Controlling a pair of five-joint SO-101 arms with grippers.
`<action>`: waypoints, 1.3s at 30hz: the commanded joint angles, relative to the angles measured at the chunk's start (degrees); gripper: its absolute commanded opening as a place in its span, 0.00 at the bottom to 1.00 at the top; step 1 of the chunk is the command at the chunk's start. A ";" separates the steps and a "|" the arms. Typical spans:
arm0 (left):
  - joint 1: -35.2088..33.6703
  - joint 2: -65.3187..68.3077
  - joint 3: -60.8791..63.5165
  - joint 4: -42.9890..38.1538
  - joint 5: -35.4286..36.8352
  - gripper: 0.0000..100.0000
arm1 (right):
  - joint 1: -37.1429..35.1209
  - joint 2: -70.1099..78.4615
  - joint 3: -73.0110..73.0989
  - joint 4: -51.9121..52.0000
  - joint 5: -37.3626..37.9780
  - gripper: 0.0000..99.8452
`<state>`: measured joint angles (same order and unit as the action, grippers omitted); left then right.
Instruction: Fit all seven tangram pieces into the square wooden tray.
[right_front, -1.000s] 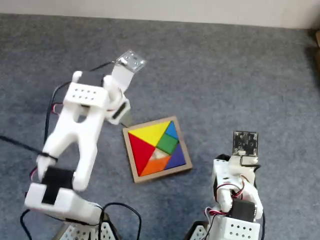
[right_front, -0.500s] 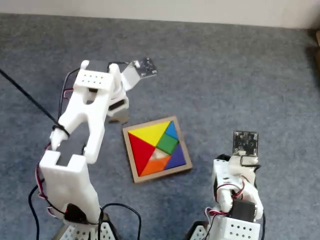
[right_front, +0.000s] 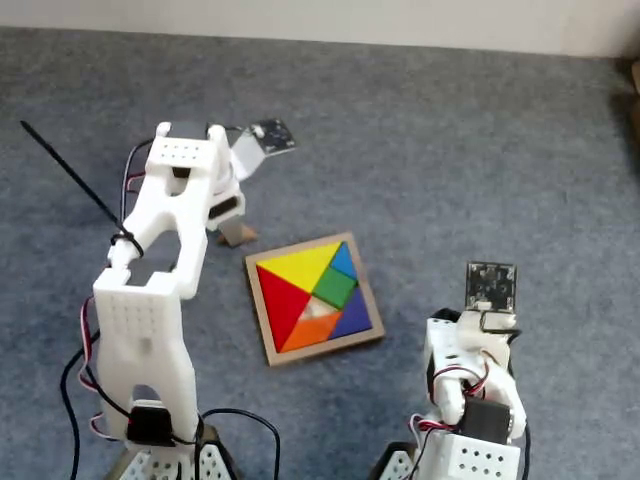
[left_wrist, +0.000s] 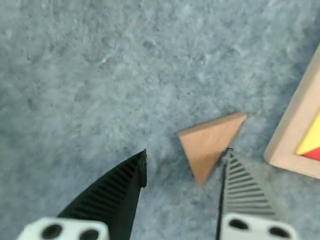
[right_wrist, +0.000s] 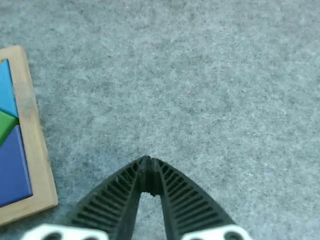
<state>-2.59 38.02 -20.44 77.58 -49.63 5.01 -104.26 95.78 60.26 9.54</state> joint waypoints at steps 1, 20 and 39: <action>0.22 -0.84 -2.68 0.00 -0.70 0.22 | 0.66 -0.40 8.13 -0.92 -0.26 0.01; 5.41 -0.31 -2.07 0.00 -0.70 0.22 | 0.66 -0.40 8.13 -0.92 -0.26 0.01; 2.68 8.75 -6.29 0.44 -0.70 0.12 | 0.66 -0.40 8.13 -0.92 -0.26 0.01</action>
<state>0.57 46.55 -25.54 78.29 -49.80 5.01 -104.26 95.78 60.26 9.54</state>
